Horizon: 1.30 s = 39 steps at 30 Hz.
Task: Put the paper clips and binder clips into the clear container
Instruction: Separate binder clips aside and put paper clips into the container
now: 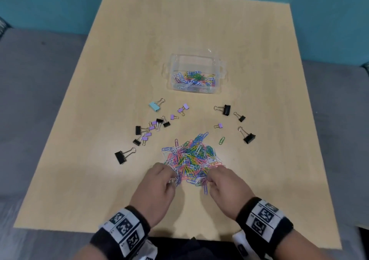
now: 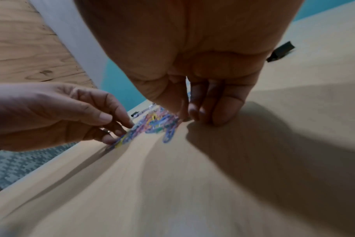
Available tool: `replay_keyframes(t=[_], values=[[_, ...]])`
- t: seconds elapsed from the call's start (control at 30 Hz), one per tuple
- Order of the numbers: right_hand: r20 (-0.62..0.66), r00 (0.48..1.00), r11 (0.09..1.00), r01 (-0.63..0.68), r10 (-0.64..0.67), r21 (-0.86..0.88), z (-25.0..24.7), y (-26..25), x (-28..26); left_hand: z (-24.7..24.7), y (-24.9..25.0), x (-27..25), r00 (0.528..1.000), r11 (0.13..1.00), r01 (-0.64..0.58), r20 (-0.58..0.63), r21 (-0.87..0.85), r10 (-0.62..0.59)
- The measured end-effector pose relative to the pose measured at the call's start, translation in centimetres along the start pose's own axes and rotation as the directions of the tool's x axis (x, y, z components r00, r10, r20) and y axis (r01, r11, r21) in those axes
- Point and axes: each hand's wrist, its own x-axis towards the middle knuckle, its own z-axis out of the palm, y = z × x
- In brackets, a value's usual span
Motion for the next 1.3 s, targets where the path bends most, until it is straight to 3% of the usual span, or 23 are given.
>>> replay_keyframes(t=[0.07, 0.2, 0.33, 0.47, 0.53, 0.6, 0.7, 0.77, 0.87, 1.0, 1.1, 1.2, 1.3], values=[[0.002, 0.999, 0.999, 0.034, -0.034, -0.041, -0.4, -0.4, 0.0, -0.5, 0.2, 0.1, 0.999, 1.0, 0.011, 0.045, 0.006, -0.012], [0.176, 0.978, 0.991, 0.127, -0.116, -0.052, 0.6, -1.3, -0.8, -0.2, 0.2, -0.9, 0.968, 0.999, -0.001, 0.251, -0.043, 0.012], [0.056, 0.989, 0.991, 0.135, -0.134, -0.005, 1.2, -1.5, 0.8, 0.5, 0.7, -0.1, 0.989, 0.997, -0.068, 0.133, -0.035, 0.072], [-0.181, 0.981, 0.995, 0.051, -0.065, -0.082, -0.5, 0.0, 1.4, -0.8, -0.2, -0.7, 0.995, 0.993, 0.023, -0.102, 0.115, -0.011], [-0.258, 0.966, 0.993, -0.058, 0.029, -0.105, -0.8, 1.5, 1.8, -0.9, -1.5, -1.3, 0.993, 0.975, 0.107, -0.067, 0.193, -0.095], [-0.227, 0.97, 0.987, -0.116, 0.088, -0.113, -0.4, 2.2, 2.2, -0.3, -2.0, -1.5, 0.997, 0.967, 0.066, 0.023, 0.248, -0.074], [-0.145, 0.989, 0.982, -0.018, -0.009, -0.186, 0.7, 1.2, 2.7, 0.1, -0.9, -0.3, 0.994, 0.962, -0.072, 0.102, 0.263, 0.047], [-0.149, 0.985, 0.977, 0.054, -0.087, -0.208, 0.4, 0.3, 3.0, -0.5, 0.1, 1.4, 0.994, 0.956, -0.097, 0.066, 0.277, 0.081], [-0.206, 0.976, 0.98, 0.033, -0.075, -0.198, -1.1, -0.1, 4.6, -1.4, 0.9, 4.3, 0.998, 0.929, -0.058, 0.055, 0.366, 0.041], [-0.14, 0.989, 0.956, 0.007, -0.05, -0.293, -1.8, -0.5, 7.0, -1.3, 1.5, 7.0, 0.987, 0.854, -0.052, 0.155, 0.517, -0.034], [-0.082, 0.989, 0.94, 0.092, -0.125, -0.33, -1.3, -0.8, 6.4, -1.2, 1.6, 7.2, 0.981, 0.859, -0.122, 0.193, 0.498, 0.027], [-0.109, 0.979, 0.966, 0.148, -0.174, -0.213, -1.3, 0.2, 4.6, -1.7, 0.8, 6.2, 0.981, 0.907, -0.128, 0.187, 0.402, 0.056], [-0.186, 0.982, 0.987, 0.001, -0.031, -0.163, -1.7, 1.4, 3.2, -2.2, 0.0, 5.2, 0.993, 0.915, -0.06, 0.118, 0.399, 0.013]])
